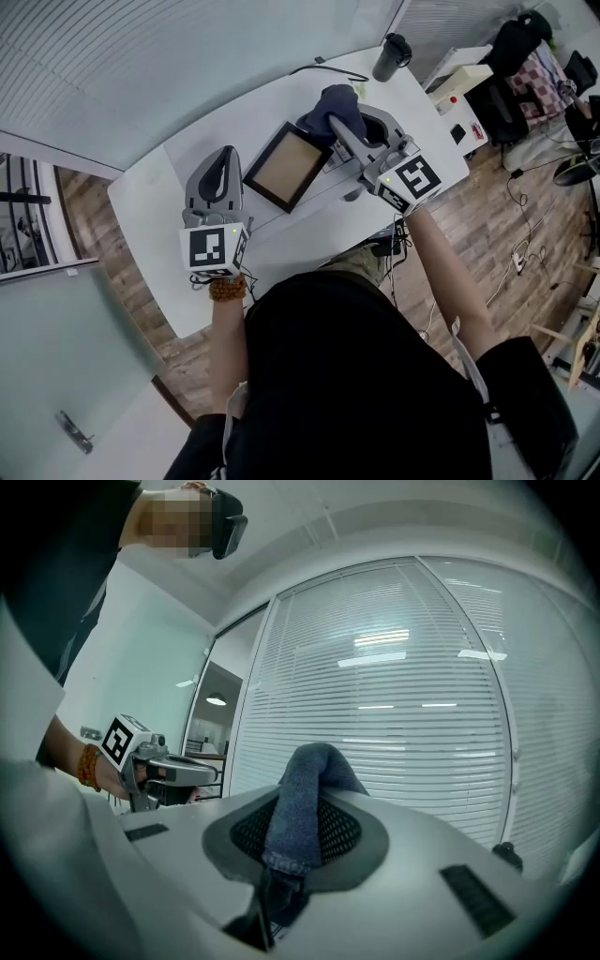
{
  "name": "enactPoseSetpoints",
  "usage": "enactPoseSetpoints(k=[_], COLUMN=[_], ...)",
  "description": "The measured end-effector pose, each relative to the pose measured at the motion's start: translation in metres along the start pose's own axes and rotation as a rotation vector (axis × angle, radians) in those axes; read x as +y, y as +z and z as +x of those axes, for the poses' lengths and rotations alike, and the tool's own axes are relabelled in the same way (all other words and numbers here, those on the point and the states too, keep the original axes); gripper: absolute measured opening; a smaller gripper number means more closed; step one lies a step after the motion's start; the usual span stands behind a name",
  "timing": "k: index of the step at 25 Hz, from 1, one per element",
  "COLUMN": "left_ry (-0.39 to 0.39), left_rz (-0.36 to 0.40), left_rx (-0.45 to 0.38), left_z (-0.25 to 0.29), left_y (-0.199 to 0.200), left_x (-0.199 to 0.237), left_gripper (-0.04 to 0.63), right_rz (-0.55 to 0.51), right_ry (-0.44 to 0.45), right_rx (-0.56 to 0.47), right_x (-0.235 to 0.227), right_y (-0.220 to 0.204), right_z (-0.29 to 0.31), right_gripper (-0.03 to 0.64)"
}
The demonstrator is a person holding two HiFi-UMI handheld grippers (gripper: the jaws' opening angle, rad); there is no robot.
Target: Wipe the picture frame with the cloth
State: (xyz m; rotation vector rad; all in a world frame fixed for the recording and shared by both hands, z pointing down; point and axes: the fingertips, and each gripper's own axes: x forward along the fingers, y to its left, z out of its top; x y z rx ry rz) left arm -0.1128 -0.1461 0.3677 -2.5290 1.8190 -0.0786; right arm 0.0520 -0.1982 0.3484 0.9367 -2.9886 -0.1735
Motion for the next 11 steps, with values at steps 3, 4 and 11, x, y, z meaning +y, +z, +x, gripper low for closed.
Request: enactPoseSetpoints(k=[3,4,11], left_ry=[0.001,0.003,-0.013], left_rz=[0.003,0.002,-0.008], left_rx=[0.000,0.000,0.009], left_z=[0.001,0.001,0.005], left_y=[-0.001,-0.002,-0.005], left_x=[0.000,0.001,-0.003], left_gripper=[0.008,0.008,0.008], right_rz=[-0.001,-0.003,0.011], right_ry=[0.011,0.015,0.021], right_rx=[0.007,0.008,0.018], right_x=[-0.001,-0.001,-0.003], right_y=[-0.005,-0.006,-0.020], right_z=[0.002,0.003,0.003], right_gripper=[0.040,0.040,0.040])
